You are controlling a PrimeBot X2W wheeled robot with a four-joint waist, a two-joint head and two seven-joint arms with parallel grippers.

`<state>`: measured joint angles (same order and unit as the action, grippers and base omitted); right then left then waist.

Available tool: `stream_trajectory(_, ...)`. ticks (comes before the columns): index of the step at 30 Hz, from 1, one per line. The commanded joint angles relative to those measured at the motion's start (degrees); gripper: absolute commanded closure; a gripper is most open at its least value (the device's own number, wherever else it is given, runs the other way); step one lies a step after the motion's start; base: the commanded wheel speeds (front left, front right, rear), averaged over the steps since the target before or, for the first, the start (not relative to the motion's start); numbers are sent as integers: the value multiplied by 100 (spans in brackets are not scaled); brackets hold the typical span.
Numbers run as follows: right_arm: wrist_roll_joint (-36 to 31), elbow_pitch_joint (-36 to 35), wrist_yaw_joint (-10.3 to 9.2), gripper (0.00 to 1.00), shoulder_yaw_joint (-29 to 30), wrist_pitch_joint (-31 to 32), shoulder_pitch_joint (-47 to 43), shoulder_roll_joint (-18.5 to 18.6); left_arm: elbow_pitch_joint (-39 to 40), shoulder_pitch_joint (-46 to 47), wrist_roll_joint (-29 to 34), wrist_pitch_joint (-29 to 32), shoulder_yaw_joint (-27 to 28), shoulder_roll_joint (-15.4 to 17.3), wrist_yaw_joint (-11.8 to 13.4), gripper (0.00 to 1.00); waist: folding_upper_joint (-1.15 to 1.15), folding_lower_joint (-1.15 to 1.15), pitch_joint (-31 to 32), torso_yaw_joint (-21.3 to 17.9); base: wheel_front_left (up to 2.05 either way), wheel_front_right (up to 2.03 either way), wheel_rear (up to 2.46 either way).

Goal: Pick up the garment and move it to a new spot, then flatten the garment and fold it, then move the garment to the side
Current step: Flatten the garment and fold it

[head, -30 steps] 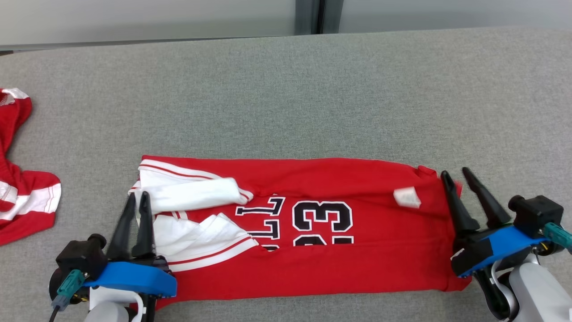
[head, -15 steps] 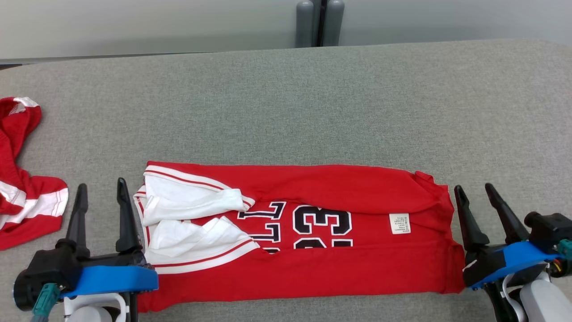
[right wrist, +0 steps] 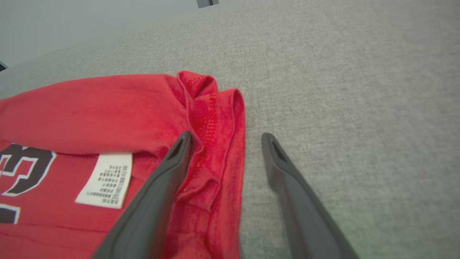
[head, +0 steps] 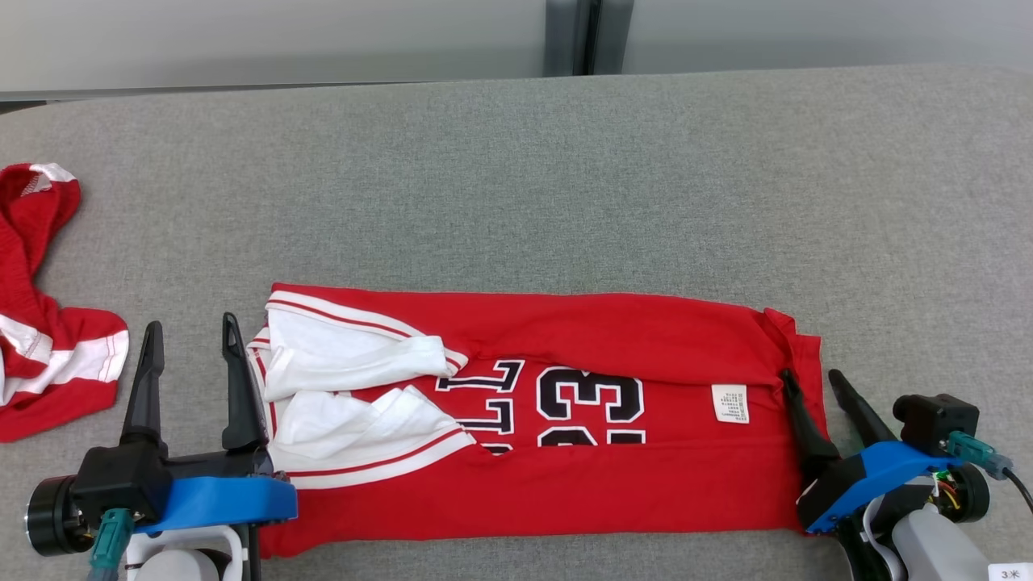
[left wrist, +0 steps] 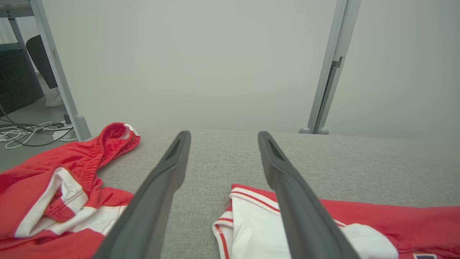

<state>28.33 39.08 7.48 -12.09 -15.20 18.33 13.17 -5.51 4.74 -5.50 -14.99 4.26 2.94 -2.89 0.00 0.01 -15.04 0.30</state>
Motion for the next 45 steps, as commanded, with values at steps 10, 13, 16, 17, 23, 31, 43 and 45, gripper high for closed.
stream_trajectory(10, 461, 332, 4, 100, -679, 57, -98, -155, -19, -12, 62, -25, -123, -6, 270, 0, 0, -1, 31, -30, 0, 0, 0)
stream_trajectory(13, 509, 174, 3, 100, -567, 39, -76, -69, -29, -18, 57, -25, -121, -6, 311, 0, 0, -1, 56, -63, 0, 0, 0)
stream_trajectory(16, 521, 65, -1, 100, -348, 12, -64, 126, -40, -38, 51, -25, -121, -7, 345, 0, 0, -1, 96, -95, 0, 0, 0)
stream_trajectory(17, 523, 17, -2, 100, -163, 7, -58, 278, -52, -61, 37, -25, -130, -7, 352, 0, 0, -1, 124, -115, 0, 0, 0)
stream_trajectory(23, 502, 65, -1, 100, 321, 7, -73, 759, -97, -95, 36, -25, -172, -6, 364, 0, 0, -1, 179, -142, 0, 0, 0)
stream_trajectory(31, 422, 87, 1, 100, 583, 5, -46, 1175, -153, -158, 20, -26, -211, -6, 389, 0, 0, -1, 247, -175, 0, 0, 0)
stream_trajectory(43, 601, -744, 2, 100, -165, 107, -93, 709, -230, -223, -41, -26, -257, -6, 403, 0, 0, -1, 343, -217, 0, 0, 0)
stream_trajectory(45, 610, -940, 2, 100, -324, 150, -60, 617, -238, -232, -43, -26, -258, -6, 401, 0, 0, -1, 354, -222, 0, 0, 0)
